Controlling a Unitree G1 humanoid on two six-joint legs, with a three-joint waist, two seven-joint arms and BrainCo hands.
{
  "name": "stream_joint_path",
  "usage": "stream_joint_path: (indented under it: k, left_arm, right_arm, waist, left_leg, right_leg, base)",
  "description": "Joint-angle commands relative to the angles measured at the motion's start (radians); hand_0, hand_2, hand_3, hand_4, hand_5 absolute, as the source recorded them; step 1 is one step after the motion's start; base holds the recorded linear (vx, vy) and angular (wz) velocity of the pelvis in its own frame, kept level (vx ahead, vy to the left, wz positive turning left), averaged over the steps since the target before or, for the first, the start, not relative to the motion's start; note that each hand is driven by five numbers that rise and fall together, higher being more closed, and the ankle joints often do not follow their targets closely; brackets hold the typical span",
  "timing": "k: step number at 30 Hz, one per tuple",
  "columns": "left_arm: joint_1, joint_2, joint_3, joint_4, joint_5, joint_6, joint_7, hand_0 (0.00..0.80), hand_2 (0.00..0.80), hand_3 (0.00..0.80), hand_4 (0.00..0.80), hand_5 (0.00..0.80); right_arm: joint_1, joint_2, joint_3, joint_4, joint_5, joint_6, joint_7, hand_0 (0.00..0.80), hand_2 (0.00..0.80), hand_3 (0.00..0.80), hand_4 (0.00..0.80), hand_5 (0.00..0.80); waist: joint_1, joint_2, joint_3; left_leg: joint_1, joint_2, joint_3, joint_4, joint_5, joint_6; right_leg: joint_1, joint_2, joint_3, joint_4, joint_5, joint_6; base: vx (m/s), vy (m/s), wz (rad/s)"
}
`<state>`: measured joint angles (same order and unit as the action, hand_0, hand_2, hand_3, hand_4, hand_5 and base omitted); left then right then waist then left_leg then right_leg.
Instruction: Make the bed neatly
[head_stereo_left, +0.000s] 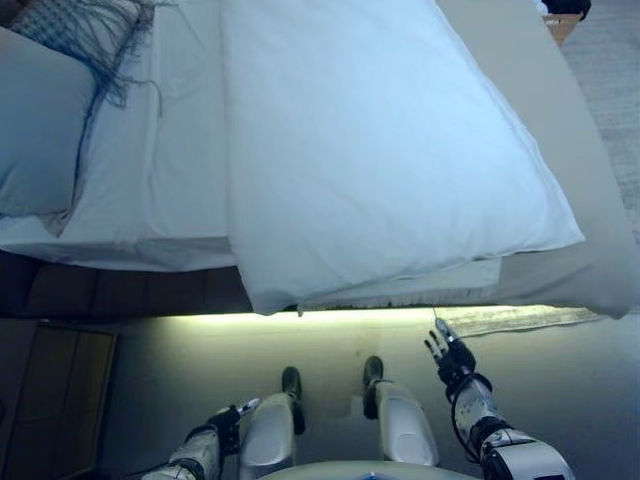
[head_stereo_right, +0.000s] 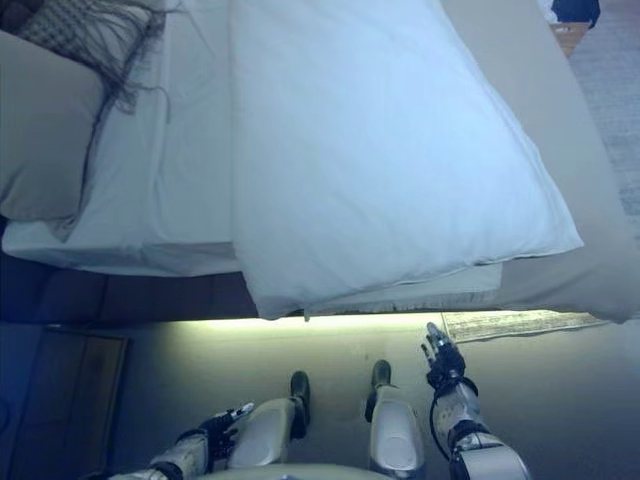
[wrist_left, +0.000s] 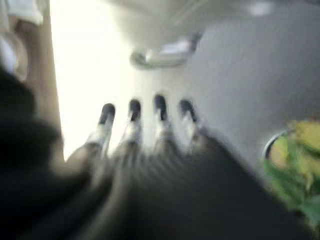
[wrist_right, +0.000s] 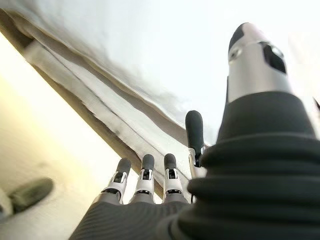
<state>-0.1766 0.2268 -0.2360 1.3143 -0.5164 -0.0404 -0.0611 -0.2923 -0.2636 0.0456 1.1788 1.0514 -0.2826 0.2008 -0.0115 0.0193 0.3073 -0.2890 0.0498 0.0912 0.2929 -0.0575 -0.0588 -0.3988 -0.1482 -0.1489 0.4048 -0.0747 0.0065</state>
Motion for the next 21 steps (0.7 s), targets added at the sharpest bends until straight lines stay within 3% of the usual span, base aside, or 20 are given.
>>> stream_joint_path:
  k: [1,7,12,13,17,21]
  left_arm:
    - [-0.012,-0.008,-0.027,0.009,-0.056,-0.029,-0.021,0.000,0.000,0.000,0.000,0.000]
    - [-0.044,0.021,-0.032,0.009,-0.104,-0.039,-0.035,0.000,0.000,0.000,0.000,0.000]
    - [-0.052,0.030,-0.003,-0.003,-0.207,-0.068,-0.042,0.000,0.000,0.000,0.000,0.000]
    - [-0.051,0.032,0.005,-0.008,-0.230,-0.076,-0.045,0.000,0.000,0.000,0.000,0.000]
    - [-0.055,0.035,0.031,-0.042,-0.334,-0.104,-0.091,0.000,0.000,0.000,0.000,0.000]
    - [-0.062,0.041,0.044,-0.122,-0.437,-0.121,-0.118,0.000,0.000,0.000,0.000,0.000]
  right_arm:
    - [-0.049,-0.029,-0.015,-0.064,0.044,-0.010,-0.003,0.000,0.000,0.000,0.000,0.000]
    - [-0.167,-0.075,-0.023,-0.071,0.189,0.104,0.039,0.000,0.000,0.000,0.000,0.000]
    - [-0.224,-0.116,-0.037,-0.037,0.189,0.162,0.031,0.000,0.000,0.000,0.000,0.000]
    - [-0.234,-0.129,-0.040,-0.024,0.191,0.182,0.029,0.000,0.000,0.000,0.000,0.000]
    - [-0.282,-0.187,-0.050,0.027,0.188,0.255,0.022,0.000,0.000,0.000,0.000,0.000]
    - [-0.333,-0.238,-0.055,0.052,0.203,0.282,0.047,0.000,0.000,0.000,0.000,0.000]
  waist:
    - [-0.002,-0.001,0.005]
    - [0.014,0.005,0.035]
    - [0.025,0.023,0.050]
    - [0.028,0.029,0.051]
    - [0.041,0.044,0.056]
    - [0.054,0.057,0.061]
  left_leg:
    - [-0.081,-0.014,0.006,0.138,-0.036,0.030]
    - [-0.220,-0.013,-0.005,0.272,-0.079,0.033]
    - [-0.326,-0.018,-0.002,0.381,-0.112,0.046]
    - [-0.344,-0.015,-0.009,0.424,-0.153,0.042]
    - [-0.437,0.001,-0.017,0.527,-0.180,0.052]
    - [-0.509,0.015,-0.021,0.590,-0.193,0.060]
  right_leg:
    - [0.000,-0.075,-0.010,0.000,0.050,0.059]
    - [-0.124,-0.089,-0.002,0.131,0.014,0.043]
    - [-0.223,-0.097,0.011,0.239,-0.014,0.031]
    - [-0.242,-0.094,0.024,0.284,-0.051,0.038]
    - [-0.338,-0.098,0.043,0.383,-0.073,0.031]
    - [-0.409,-0.100,0.052,0.448,-0.088,0.027]
  base:
    - [-0.005,0.013,0.10]
    - [-0.059,0.004,0.10]
    - [-0.016,0.045,0.11]
    - [0.083,0.039,0.04]
    - [0.024,0.008,0.02]
    - [0.000,-0.024,0.06]
